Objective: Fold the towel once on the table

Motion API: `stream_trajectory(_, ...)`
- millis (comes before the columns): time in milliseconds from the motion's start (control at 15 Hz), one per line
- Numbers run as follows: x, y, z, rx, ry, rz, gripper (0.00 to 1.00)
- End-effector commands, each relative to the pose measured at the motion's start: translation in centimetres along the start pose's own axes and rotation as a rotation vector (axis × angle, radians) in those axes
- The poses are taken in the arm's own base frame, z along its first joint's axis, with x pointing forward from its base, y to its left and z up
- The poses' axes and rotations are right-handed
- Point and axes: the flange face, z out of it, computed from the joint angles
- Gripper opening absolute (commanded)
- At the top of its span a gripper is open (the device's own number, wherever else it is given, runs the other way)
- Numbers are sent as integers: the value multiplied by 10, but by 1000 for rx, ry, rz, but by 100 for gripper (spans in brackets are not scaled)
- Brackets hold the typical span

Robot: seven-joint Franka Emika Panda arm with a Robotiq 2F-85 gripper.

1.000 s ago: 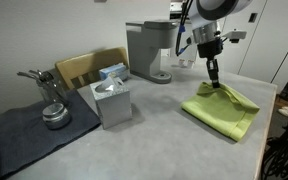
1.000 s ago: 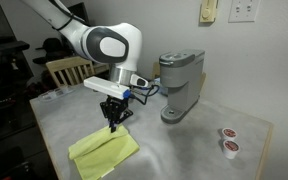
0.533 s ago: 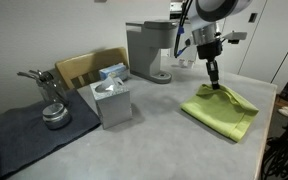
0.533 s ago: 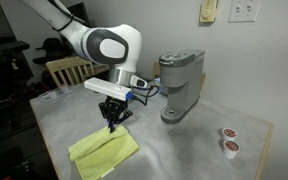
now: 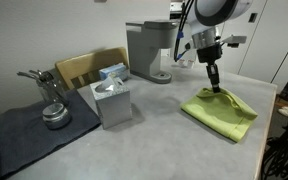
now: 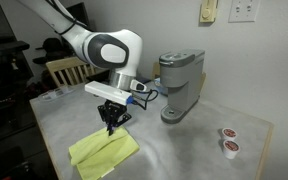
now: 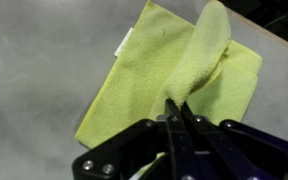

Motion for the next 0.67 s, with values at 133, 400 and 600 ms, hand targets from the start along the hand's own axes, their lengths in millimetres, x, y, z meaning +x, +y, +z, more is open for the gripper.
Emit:
stream_trajectory(133,-10,16,5,26,-2,1,1)
stream_trajectory(400,-14,28,10,34,-11,21,1)
stream_trajectory(600,-15,33,15,45,-17,31,29)
